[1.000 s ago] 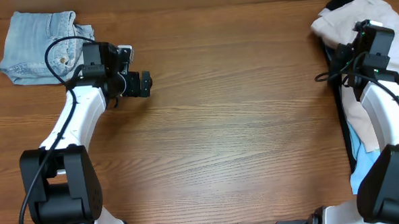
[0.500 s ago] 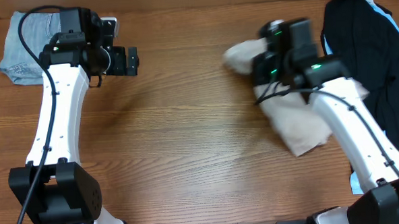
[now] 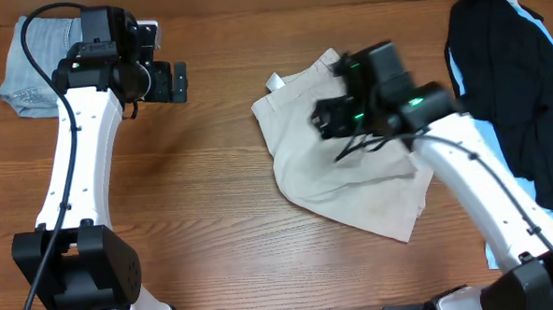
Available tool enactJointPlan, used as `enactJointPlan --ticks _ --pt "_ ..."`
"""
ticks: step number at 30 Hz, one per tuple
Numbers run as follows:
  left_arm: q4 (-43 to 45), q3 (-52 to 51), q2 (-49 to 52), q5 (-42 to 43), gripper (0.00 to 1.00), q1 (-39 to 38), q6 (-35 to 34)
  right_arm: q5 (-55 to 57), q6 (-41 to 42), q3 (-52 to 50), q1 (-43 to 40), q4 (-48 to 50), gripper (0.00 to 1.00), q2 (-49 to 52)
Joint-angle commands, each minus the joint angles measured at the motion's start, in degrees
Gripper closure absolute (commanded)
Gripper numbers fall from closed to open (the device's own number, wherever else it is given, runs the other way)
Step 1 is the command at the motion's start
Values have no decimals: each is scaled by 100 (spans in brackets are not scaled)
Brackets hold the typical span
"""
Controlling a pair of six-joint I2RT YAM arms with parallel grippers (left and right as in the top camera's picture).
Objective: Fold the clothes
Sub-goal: 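Grasp the khaki pants with the right gripper and drag them to table center, then grasp the pants waistband with the left gripper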
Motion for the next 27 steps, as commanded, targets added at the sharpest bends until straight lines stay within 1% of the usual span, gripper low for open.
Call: enactJointPlan --ticks 1,2,4,8,12,17,22,27 --pt "-4 136 -92 208 0 -138 50 70 -411 138 -817 -109 16 -166" --pt "-2 136 -92 205 0 -184 48 63 -568 118 -1102 -107 16 -125" --pt "-2 133 -92 205 0 -240 48 48 -745 61 -1412 -20 16 -61" --pt "39 131 -90 208 0 -291 48 -393 -1405 -11 -1801 420 16 223" --pt "42 96 -74 339 0 -356 50 -409 -1515 -11 -1759 1119 16 726" --pt "57 -107 195 1012 0 -522 52 -527 -1467 -11 -1659 1641 16 1261" --pt "179 -245 802 1620 0 -774 59 -586 -1443 -11 -1580 1908 16 1311" --pt "470 -245 1554 2116 0 -1091 76 -584 -1445 -11 -1532 1871 16 1311"
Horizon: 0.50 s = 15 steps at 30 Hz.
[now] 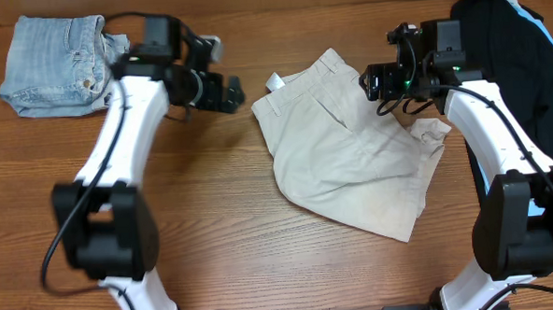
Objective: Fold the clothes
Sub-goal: 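Grasp the pants waistband with the left gripper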
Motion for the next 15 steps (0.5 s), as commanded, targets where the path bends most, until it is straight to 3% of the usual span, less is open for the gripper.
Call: enactJointPlan --ticks 1,13,15 --pt "144 -90 507 542 0 -229 68 -70 -59 28 42 -11 16 -85" --pt "691 -90 1152 533 0 -763 -48 -72 -57 28 42 -208 16 -85" --pt "800 -90 1172 479 6 -848 -50 -68 7 28 42 -210 16 -85"
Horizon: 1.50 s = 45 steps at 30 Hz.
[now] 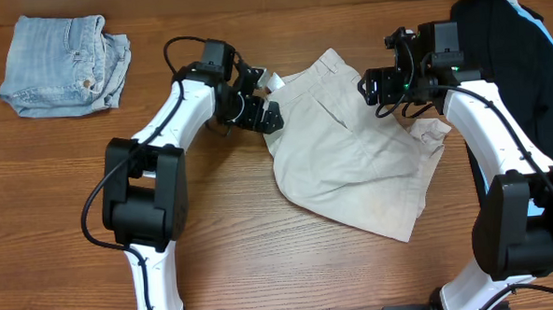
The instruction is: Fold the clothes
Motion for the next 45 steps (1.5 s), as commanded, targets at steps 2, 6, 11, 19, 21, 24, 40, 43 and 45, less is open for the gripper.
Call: enactJointPlan --ticks 2,6,11,19,21,24,40,43,45 --pt "210 20 142 -33 17 -199 -37 -46 107 28 31 17 20 -85" --pt "457 20 142 -168 53 -306 -39 -44 107 28 31 -22 30 -85" --pt "393 160 101 -166 96 -271 -262 -44 107 28 31 -153 45 -85" --pt "-1027 1709 -415 -280 96 -31 -437 -50 699 107 31 -739 46 -216" --pt "-1351 2184 -595 -387 96 -20 -435 -101 713 109 31 -944 45 -289" --pt "-1665 2800 -890 -498 96 -24 -407 -289 710 109 31 -1252 43 -365" --pt "-1523 3884 -2031 -595 96 -26 -400 -1998 339 254 31 -1379 40 -782" --pt "-1523 4030 -2164 -603 96 -37 -402 -1996 337 260 31 -1412 40 -1104" --pt "-1517 4133 -2247 -695 96 -37 -428 -1993 334 260 31 -1469 40 -1392"
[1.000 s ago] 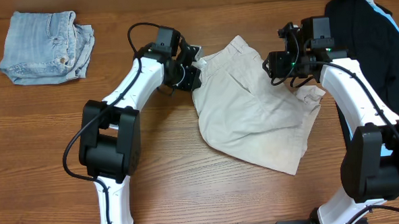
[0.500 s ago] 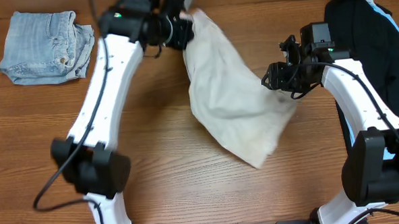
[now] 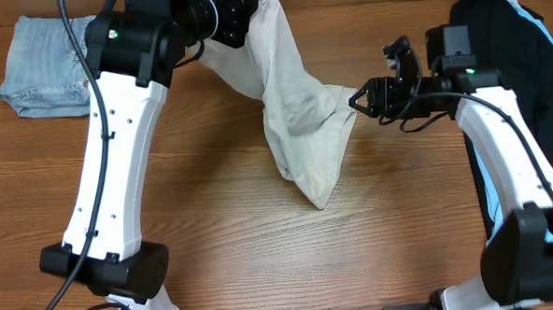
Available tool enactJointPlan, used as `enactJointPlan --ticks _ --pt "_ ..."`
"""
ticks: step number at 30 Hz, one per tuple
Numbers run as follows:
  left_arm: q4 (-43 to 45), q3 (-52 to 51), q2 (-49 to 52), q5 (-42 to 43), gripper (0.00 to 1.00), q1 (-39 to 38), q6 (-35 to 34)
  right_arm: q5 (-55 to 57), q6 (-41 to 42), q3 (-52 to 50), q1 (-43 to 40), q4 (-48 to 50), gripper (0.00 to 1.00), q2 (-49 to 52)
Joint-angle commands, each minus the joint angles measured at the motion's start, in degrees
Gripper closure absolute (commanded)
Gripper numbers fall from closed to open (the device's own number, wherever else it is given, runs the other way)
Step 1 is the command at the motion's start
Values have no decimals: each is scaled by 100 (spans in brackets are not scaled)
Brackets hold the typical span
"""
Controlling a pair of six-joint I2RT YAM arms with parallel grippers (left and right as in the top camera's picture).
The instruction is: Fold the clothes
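Observation:
Beige shorts (image 3: pixel 298 112) hang in the air over the middle of the table, lifted from two sides, their lowest corner touching the wood. My left gripper (image 3: pixel 251 5) is high at the top of the overhead view, shut on the upper edge of the shorts. My right gripper (image 3: pixel 356 100) pinches the right edge of the same garment at mid height. A folded pair of light blue jeans (image 3: pixel 43 62) lies at the far left corner.
A heap of black clothing (image 3: pixel 516 79) over a light blue garment (image 3: pixel 483 179) fills the right side of the table. Bare wooden table (image 3: pixel 215 242) stretches across the front.
The shorts lay flat on the table; now they hang raised. My left gripper moved from their left waistband corner up and back, holding it. My right gripper now grips the right edge.
At first my left arm was by the jeans and my right arm over the shorts. Then my right gripper was at the shorts' right side and my left nearer them. My left reached the waistband corner, and now both hold the garment up.

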Motion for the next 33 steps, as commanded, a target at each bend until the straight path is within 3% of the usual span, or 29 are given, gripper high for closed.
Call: enactJointPlan --ticks 1,7,10,17,26,29,33 --pt "122 476 -505 -149 96 13 -125 -190 -85 205 31 -74 40 -708" --pt "306 640 -651 -579 96 13 -398 -68 -81 201 74 -439 39 -1390" --pt "291 638 -647 -590 96 11 -400 46 -79 199 354 -544 31 -1425" --pt "216 638 -623 -756 96 -57 -439 1355 321 -44 1775 -127 20 -1390" --pt "201 638 -625 -785 96 -131 -437 3230 1139 -76 3202 901 20 -599" --pt "116 638 -651 -841 96 -129 -433 3480 1193 -76 3294 1023 36 -278" --pt "-66 638 -743 -1154 96 -127 -424 3477 1198 -74 3239 920 82 -186"
